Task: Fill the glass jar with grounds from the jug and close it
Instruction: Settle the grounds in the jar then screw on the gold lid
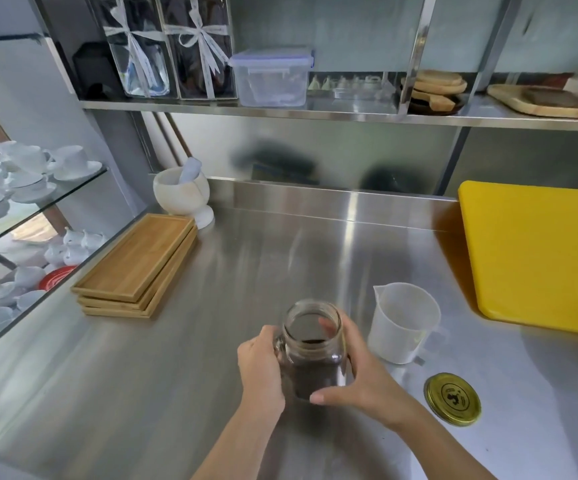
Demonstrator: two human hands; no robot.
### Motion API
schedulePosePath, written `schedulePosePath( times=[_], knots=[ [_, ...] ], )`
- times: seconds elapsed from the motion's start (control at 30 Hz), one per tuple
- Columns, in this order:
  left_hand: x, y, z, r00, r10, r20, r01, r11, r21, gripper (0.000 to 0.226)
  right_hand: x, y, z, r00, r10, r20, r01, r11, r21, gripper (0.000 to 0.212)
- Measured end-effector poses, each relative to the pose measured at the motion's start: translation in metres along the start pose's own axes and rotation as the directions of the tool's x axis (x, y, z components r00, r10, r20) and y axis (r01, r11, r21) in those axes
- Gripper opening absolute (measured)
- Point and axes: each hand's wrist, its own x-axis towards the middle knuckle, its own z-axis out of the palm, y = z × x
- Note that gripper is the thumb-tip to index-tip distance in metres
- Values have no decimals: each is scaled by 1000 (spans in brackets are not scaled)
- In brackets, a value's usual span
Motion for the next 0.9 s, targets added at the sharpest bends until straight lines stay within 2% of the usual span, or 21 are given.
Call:
schedulePosePath(
  times=[0.07,0.13,0.17,0.23,0.3,0.4,0.43,0.47,0.5,0.53,0.57,0.6,0.63,0.7,0.73,0.77,0.8,0.87,0.9],
  knots=[
    [-1,1,-5,995,-14,99,12,1000,28,40,-1,-3,-1,1000,-31,6,31,999,-26,104],
    [-4,6,-7,980,-14,198,-1,997,73,28,-3,0,3,996,-65,-60,62,997,-55,94],
    [-6,9,-8,971,9,240,-30,996,83,21,-4,1,6,991,-84,-101,78,995,-59,92],
    [-1,16,-14,962,95,257,-122,988,93,25,-7,3,11,978,-112,-178,106,993,-41,91],
    [12,29,-25,968,182,175,-194,979,58,29,-11,3,14,964,-122,-237,122,992,-16,90],
    [28,42,-45,962,260,-87,-267,960,-79,34,-15,5,18,951,-137,-276,136,990,-23,90],
    [25,42,-45,960,265,-97,-272,960,-72,35,-14,7,21,948,-141,-285,139,990,-27,91],
    [19,36,-40,965,263,-1,-262,964,-50,33,-14,9,24,947,-146,-288,143,989,-32,90],
    [8,27,-32,959,216,186,-226,974,33,28,-12,10,27,947,-151,-282,147,988,-34,90],
    [-3,18,-24,915,140,378,-213,964,159,26,-12,11,28,950,-154,-273,151,988,-34,88],
    [-9,14,-20,869,97,486,-230,948,221,26,-12,11,28,951,-155,-269,150,988,-38,87],
    [-6,12,-19,861,129,492,-259,944,206,25,-14,10,27,948,-156,-279,151,988,-38,87],
    [1,17,-20,884,188,428,-276,949,155,29,-16,10,26,942,-154,-297,151,988,-32,88],
    [15,31,-31,948,282,148,-284,959,-2,37,-22,7,23,930,-144,-339,149,989,-12,89],
    [16,34,-33,952,300,53,-297,953,-61,38,-23,5,24,925,-139,-354,147,989,-4,88],
    [12,33,-33,945,323,54,-320,945,-65,39,-23,4,25,925,-138,-354,146,989,-4,88],
    [4,28,-30,929,328,173,-328,944,-33,39,-22,3,25,928,-143,-343,145,989,-19,89],
    [-14,13,-20,855,189,483,-287,948,137,33,-22,4,27,929,-160,-334,148,987,-63,91],
    [-17,8,-18,841,161,517,-287,942,173,30,-23,6,26,925,-168,-341,149,986,-81,93]
  ],
)
